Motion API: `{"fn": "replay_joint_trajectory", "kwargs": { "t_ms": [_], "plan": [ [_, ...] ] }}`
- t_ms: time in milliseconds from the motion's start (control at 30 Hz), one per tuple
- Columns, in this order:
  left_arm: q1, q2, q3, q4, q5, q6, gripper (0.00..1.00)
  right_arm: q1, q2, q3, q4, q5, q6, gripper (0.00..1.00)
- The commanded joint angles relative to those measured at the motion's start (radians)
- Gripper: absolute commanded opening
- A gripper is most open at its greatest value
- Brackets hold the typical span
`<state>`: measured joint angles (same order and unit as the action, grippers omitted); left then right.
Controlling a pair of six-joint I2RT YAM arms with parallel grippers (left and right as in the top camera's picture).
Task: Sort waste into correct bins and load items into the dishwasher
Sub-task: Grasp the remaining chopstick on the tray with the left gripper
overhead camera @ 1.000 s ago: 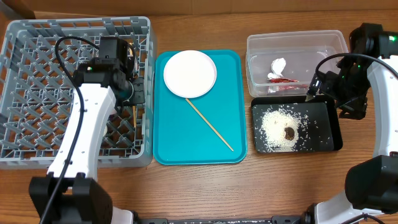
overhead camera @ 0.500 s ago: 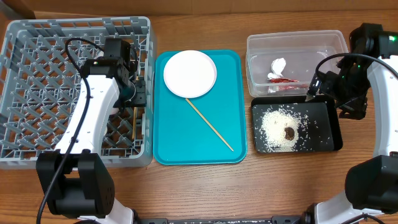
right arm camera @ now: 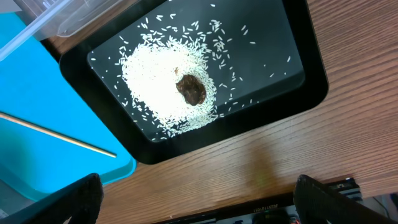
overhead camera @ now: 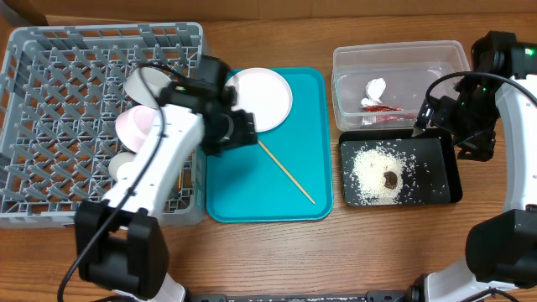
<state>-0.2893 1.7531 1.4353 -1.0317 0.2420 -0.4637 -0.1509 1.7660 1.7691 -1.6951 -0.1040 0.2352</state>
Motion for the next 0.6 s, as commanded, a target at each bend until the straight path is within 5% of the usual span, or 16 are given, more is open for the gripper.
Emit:
{"fn": "replay_joint_trajectory", "kwargs": {
  "t_ms": [0, 567],
  "plan": [
    [-0.090, 0.032, 0.013, 0.032, -0.083, -0.209, 0.73, -0.004, -0.031, 0.026, 0.002, 0.006, 0.000, 1.00],
    [-0.294, 0.293, 0.013, 0.147, -0.176, -0.409, 0.68, -0.004, -0.031, 0.026, 0.002, 0.005, 0.000, 1.00]
  ]
}}
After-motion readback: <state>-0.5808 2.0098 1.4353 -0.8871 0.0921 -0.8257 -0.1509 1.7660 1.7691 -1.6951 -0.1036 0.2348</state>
